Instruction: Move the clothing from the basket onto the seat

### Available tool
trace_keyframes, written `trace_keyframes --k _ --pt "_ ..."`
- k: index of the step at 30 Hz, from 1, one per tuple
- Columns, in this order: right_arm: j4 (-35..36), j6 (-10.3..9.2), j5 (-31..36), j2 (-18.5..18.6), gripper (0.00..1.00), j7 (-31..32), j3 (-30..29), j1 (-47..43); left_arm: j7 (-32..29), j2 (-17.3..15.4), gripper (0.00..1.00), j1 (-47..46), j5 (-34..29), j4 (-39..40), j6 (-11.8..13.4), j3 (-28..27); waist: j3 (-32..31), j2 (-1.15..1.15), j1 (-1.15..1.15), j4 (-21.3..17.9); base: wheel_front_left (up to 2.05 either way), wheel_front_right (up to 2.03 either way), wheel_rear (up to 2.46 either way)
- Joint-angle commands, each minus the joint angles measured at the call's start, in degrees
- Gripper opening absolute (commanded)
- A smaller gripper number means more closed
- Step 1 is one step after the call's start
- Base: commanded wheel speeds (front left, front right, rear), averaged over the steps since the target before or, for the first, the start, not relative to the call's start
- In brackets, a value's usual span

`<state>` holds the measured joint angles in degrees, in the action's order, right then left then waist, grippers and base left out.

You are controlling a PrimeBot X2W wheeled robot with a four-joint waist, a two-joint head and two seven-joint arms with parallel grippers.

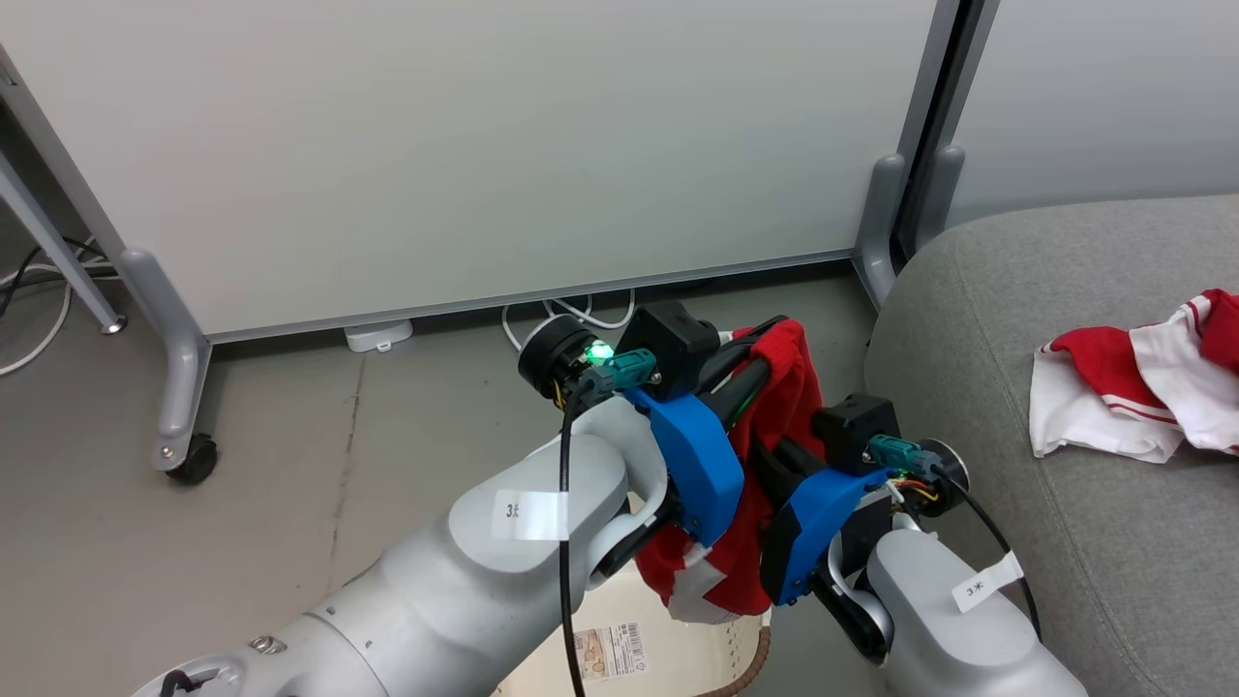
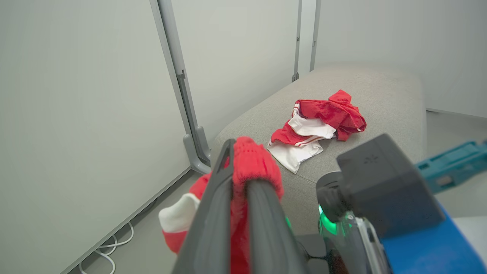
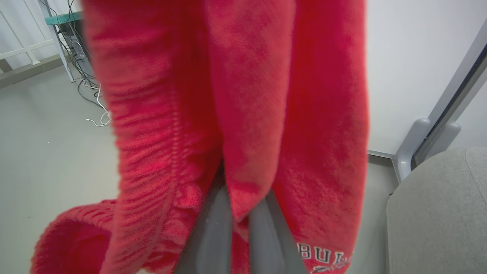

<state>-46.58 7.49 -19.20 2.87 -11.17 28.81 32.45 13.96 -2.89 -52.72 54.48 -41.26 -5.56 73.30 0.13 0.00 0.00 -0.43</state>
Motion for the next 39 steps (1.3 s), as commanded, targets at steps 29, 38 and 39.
trace_keyframes --k 29,38,39 --pt "-4.39 0.01 -4.15 0.03 0.00 -3.96 2.61 2.56 1.26 -0.01 1.00 2.63 1.80 -2.39 1.25 -0.84 -0.81 0.00 0.00 -1.26 0.00 0.00 0.00" --pt "-3.87 0.01 -3.08 0.11 0.00 -4.06 0.99 1.74 1.30 -3.43 1.00 12.12 -7.60 3.65 2.03 -13.25 -0.55 0.00 0.00 -0.58 0.00 0.00 0.00" --pt "-3.73 0.01 -2.96 0.15 0.00 -4.07 0.74 1.60 1.30 -3.97 1.00 13.78 -8.86 4.65 2.07 -14.73 -0.50 0.00 0.00 -0.47 0.00 0.00 0.00"
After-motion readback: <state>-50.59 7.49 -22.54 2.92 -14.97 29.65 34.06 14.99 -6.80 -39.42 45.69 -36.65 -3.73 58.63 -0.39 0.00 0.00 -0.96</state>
